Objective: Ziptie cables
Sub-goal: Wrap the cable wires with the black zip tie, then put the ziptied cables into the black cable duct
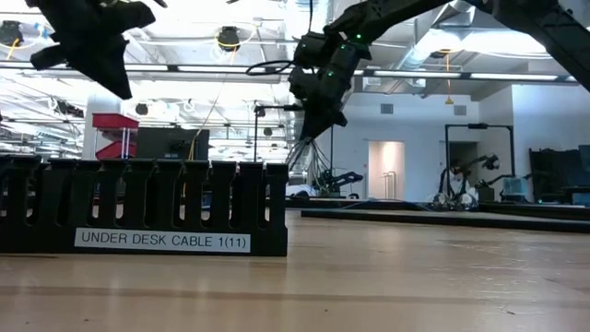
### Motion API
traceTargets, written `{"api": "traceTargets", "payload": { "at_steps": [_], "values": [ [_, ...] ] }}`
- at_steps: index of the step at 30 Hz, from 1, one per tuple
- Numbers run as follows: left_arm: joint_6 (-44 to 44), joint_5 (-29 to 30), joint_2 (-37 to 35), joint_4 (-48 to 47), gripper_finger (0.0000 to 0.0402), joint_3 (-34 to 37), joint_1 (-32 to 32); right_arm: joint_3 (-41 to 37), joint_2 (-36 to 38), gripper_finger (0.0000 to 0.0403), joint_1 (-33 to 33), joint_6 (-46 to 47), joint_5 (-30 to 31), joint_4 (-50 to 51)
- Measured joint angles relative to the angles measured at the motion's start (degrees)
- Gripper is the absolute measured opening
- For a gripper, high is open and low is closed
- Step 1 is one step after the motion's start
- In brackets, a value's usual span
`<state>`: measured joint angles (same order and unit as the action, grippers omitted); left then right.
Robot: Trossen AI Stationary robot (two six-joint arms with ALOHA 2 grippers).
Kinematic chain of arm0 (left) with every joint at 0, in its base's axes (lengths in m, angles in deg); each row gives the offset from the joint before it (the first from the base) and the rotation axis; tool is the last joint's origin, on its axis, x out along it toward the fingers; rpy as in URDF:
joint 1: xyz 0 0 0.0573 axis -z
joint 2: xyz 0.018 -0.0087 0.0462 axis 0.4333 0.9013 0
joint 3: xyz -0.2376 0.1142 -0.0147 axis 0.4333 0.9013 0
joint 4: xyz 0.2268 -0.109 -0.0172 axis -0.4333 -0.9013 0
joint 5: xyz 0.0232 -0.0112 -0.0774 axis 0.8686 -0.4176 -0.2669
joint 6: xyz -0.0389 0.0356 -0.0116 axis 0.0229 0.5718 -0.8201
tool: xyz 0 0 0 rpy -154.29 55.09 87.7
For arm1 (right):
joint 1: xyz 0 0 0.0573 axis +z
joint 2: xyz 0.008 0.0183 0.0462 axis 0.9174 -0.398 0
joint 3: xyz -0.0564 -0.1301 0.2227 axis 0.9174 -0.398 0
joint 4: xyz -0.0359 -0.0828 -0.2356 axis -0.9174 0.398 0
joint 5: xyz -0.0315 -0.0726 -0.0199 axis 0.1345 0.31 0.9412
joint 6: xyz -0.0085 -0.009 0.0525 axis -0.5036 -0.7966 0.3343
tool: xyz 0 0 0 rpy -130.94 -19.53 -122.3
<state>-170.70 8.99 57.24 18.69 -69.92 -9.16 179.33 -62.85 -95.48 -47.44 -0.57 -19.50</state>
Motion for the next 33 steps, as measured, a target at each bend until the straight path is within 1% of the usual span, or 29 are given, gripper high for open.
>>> {"api": "traceTargets", "payload": {
  "at_steps": [4,9,13,15,17,19,21,23,24,26,28,29,33],
  "values": [
    [-0.02,0.08,0.04,3.9,0.0,1.7,1.92,0.04,-0.71,0.0095,-0.15,-0.55,0.78,6.02],
    [-0.02,0.14,0.04,6.93,0.0,3.46,3.49,0.06,-0.82,0.0158,0.2,-2.33,6.15,9.94],
    [-0.19,-0.82,0.04,7.08,0.0,4.32,4.78,0.04,-0.63,0.0191,-0.95,-5.28,9.07,18.22],
    [-1.08,-1.41,0.07,7.02,0.0,4.59,5.55,0.04,-0.45,0.0198,-1.74,-5.39,7.86,23.36],
    [-2.53,-1.41,0.04,7.35,0.0,5.12,6.42,0.04,-0.37,0.0201,-2.29,-4.83,4.1,28.19],
    [-4.04,-1.15,0.07,7.15,0.0,5.74,7.57,0.01,-0.36,0.0202,-1.79,-4.73,-0.35,30.19],
    [-5.44,-0.05,0.07,7.42,0.0,6.22,8.64,0.0,-0.08,0.0201,-0.24,-5.2,-2.36,29.16],
    [-6.29,1.64,0.07,7.54,0.0,6.81,9.67,0.0,0.62,0.0198,1.81,-6.52,-2.64,27.03],
    [-6.38,2.9,0.07,8.0,0.0,7.21,10.15,0.0,0.95,0.0196,2.9,-6.99,-2.66,25.27],
    [-5.65,7.26,0.07,9.73,0.0,8.74,10.73,0.02,1.31,0.0192,5.11,-7.94,-2.42,21.68],
    [-1.65,11.36,0.07,14.05,0.0,11.09,10.28,0.02,1.31,0.0188,7.09,-8.15,-1.29,18.34],
    [2.44,11.94,0.07,16.24,0.0,12.31,9.68,0.02,1.27,0.0187,7.85,-8.15,-1.34,17.48],
    [22.39,8.39,0.48,23.7,0.0,16.74,6.22,0.02,1.45,0.0181,9.2,-10.4,-1.68,18.35]
  ]
}}
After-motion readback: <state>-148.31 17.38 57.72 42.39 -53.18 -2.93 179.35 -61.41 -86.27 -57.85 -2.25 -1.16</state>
